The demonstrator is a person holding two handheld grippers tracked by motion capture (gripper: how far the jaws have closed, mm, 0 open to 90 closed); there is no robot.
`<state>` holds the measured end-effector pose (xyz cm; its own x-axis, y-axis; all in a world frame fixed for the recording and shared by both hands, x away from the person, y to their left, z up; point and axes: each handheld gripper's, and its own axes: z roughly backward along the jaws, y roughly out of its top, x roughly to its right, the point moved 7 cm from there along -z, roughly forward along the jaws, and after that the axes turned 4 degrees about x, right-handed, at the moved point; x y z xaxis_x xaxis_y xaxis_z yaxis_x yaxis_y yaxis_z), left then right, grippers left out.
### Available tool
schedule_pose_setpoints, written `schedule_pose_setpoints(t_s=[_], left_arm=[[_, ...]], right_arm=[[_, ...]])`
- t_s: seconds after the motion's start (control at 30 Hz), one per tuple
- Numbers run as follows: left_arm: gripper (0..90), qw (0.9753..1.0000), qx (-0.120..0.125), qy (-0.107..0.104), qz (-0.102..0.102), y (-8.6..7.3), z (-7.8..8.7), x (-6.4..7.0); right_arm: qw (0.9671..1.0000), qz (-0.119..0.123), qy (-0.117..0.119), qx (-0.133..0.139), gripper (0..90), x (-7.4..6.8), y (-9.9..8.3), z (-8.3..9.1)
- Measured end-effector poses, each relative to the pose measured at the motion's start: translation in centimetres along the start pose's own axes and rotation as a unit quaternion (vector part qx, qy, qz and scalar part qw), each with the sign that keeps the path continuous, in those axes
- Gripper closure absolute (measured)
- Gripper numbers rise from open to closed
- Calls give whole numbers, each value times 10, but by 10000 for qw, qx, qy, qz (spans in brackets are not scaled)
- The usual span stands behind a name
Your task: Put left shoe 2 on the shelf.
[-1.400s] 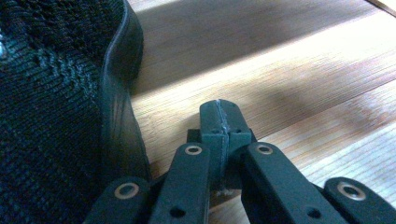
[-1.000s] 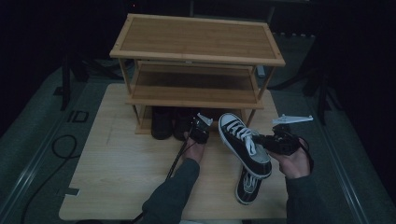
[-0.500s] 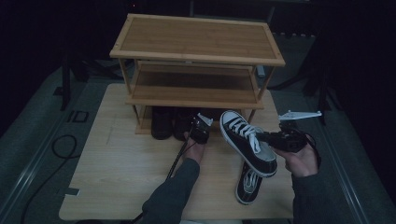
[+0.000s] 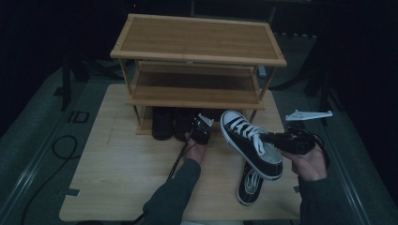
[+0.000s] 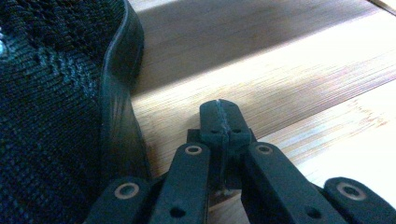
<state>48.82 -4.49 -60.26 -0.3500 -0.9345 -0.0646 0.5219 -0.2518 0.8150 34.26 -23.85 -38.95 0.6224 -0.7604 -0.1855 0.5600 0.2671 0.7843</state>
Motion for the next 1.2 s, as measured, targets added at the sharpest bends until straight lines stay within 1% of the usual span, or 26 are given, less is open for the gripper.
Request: schedule_pose_setpoints(t_s=[0.3, 0.4, 0.5, 0.53, 0.6, 0.7, 0.73, 0.8, 1.0, 1.13, 1.2], left_arm=[[900, 10000, -10, 0, -26, 0, 0, 0], [900, 10000, -7, -9, -27, 0, 0, 0], [900, 10000, 4, 61, 19, 0, 0, 0], [900, 10000, -9, 60, -2, 0, 1, 0], [900, 10000, -3, 55, 3, 0, 0, 0], [900, 10000, -3, 75, -6, 0, 0, 0], [900, 10000, 0, 66, 15, 0, 0, 0], [900, 10000, 3, 63, 10, 0, 0, 0], [900, 10000, 5, 61, 9, 0, 0, 0], [900, 10000, -3, 71, -2, 0, 0, 0], [900, 10000, -5, 72, 16, 0, 0, 0]], right_arm=[[9998, 113, 67, 140, 879, -10, 13, 14], [9996, 128, 97, 212, 879, -12, 19, 17], [9995, 109, 94, 277, 879, -12, 26, 16], [9995, 103, 93, 287, 879, -11, 28, 16], [9994, 98, 92, 319, 879, -10, 32, 14], [9991, 202, -15, 379, 878, -9, 40, 9], [9990, 206, -11, 384, 878, -10, 42, 8], [9988, 245, -91, 426, 879, -9, 47, 5], [9985, 224, -50, 501, 878, -9, 63, -8], [9985, 154, -30, 523, 878, -6, 73, -22], [9983, 168, -82, 554, 879, -5, 77, -28]])
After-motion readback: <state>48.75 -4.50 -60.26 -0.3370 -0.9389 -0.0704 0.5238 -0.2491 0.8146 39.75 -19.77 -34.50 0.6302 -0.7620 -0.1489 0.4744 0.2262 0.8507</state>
